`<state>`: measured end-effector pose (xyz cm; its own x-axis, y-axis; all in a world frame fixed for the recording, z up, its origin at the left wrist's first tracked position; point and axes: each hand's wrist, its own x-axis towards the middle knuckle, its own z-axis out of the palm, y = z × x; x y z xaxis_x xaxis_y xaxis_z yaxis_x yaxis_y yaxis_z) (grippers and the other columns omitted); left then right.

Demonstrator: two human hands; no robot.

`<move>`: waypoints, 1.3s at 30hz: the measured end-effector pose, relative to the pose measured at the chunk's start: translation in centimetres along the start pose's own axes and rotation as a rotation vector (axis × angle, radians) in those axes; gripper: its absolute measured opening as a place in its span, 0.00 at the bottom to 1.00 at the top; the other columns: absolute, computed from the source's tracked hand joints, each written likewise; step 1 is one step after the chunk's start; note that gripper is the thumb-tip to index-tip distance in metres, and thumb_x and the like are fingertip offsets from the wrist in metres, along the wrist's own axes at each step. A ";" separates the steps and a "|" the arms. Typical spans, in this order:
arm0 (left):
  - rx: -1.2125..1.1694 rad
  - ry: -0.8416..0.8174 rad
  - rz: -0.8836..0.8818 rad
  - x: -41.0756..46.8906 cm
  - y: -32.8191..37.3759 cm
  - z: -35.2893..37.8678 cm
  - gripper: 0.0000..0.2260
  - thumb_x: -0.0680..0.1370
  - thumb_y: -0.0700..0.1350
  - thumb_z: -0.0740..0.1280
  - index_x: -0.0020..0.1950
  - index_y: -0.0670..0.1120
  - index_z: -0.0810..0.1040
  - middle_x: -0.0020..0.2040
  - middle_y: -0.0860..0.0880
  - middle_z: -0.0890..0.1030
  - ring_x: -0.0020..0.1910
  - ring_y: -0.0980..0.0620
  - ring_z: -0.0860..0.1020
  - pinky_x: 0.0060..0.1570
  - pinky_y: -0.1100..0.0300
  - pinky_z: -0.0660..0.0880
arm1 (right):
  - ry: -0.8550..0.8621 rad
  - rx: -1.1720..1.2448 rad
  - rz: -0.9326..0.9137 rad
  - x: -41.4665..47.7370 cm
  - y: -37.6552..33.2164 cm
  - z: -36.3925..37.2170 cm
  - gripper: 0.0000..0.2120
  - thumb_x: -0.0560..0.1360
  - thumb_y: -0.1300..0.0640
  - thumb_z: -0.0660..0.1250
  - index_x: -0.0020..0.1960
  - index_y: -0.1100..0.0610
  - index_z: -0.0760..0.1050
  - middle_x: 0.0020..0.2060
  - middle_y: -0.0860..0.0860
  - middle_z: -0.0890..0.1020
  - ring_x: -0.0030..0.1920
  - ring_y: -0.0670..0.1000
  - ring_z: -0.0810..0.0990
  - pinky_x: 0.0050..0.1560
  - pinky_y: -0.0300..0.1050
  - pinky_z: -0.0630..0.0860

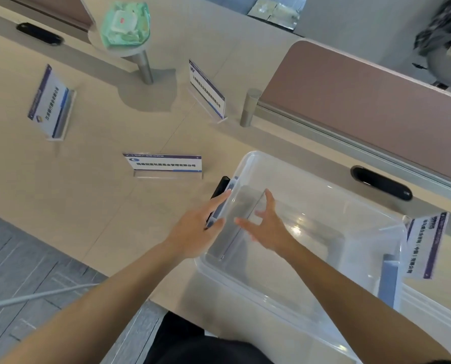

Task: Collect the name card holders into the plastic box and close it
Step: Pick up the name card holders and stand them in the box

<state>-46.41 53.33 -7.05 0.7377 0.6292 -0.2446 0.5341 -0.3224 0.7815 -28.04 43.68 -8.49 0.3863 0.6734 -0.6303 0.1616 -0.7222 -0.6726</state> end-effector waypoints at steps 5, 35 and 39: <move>-0.014 0.025 0.016 -0.1 0.1 0.0 0.25 0.80 0.50 0.62 0.74 0.65 0.59 0.65 0.57 0.75 0.59 0.55 0.74 0.59 0.61 0.69 | -0.068 -0.003 -0.050 -0.6 1.2 1.2 0.64 0.67 0.45 0.79 0.72 0.32 0.25 0.79 0.55 0.58 0.74 0.57 0.67 0.63 0.52 0.76; -0.058 0.027 0.013 0.3 -0.7 0.5 0.26 0.79 0.49 0.63 0.74 0.66 0.58 0.72 0.65 0.66 0.67 0.60 0.69 0.65 0.60 0.67 | -0.072 0.189 -0.193 2.3 1.0 2.6 0.59 0.65 0.53 0.82 0.77 0.33 0.41 0.67 0.38 0.62 0.74 0.51 0.65 0.59 0.55 0.79; -0.027 0.028 0.003 0.2 -0.4 0.4 0.26 0.79 0.49 0.63 0.74 0.66 0.58 0.71 0.64 0.68 0.57 0.60 0.75 0.58 0.62 0.70 | -0.065 0.159 -0.193 2.2 0.9 2.6 0.60 0.65 0.53 0.82 0.77 0.34 0.39 0.73 0.42 0.61 0.74 0.52 0.65 0.62 0.60 0.77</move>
<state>-46.34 53.33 -7.65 0.7272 0.6480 -0.2263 0.5205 -0.3057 0.7973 -29.41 44.91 -11.55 0.3025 0.8089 -0.5041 0.0799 -0.5485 -0.8323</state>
